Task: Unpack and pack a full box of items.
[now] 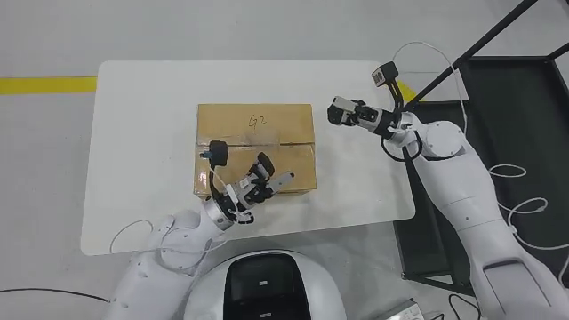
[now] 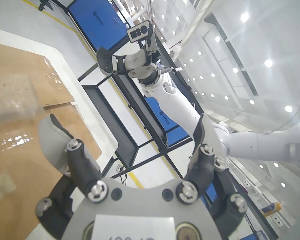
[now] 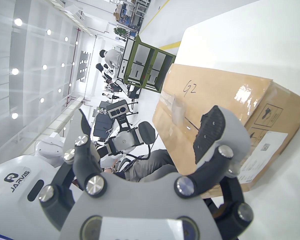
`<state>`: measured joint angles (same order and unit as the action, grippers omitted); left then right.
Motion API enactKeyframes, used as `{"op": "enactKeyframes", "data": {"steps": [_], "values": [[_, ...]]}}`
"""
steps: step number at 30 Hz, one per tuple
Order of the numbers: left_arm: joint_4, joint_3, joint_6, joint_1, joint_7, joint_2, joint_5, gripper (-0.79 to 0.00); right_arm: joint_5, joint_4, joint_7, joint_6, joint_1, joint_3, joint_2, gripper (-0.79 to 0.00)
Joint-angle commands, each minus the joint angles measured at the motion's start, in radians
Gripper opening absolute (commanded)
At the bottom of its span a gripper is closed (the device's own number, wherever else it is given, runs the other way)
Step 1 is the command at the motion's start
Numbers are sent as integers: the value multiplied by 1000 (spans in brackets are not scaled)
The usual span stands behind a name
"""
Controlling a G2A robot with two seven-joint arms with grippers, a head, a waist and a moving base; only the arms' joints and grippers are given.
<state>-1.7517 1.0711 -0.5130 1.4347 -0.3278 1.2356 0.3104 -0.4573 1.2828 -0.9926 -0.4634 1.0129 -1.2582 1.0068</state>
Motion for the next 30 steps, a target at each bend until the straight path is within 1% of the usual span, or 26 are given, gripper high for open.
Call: {"op": "enactKeyframes", "data": {"steps": [1, 4, 10, 16, 21, 26, 30], "values": [[-11, 11, 3, 8, -14, -3, -8, 0, 2, -1, 0, -2, -4, 5, 2, 0], [-28, 25, 3, 24, -20, -7, -19, 0, 6, -4, 1, 0, -8, 13, 4, 0], [-75, 95, -57, 87, 42, -19, -52, 0, 9, -12, -3, 3, -16, 28, 9, 0], [-93, 182, -86, 149, 134, -28, -53, 0, 20, -20, -13, 4, -40, 49, 16, 0], [-104, 284, -97, 206, 247, -33, -92, 0, 29, -32, -27, 6, -70, 76, 24, 0], [-76, 389, -61, 235, 358, -34, -173, 0, 45, -39, -50, 20, -112, 116, 35, 0], [-30, 467, -30, 244, 407, -35, -237, 0, 63, -44, -70, 42, -150, 160, 47, 0]]}}
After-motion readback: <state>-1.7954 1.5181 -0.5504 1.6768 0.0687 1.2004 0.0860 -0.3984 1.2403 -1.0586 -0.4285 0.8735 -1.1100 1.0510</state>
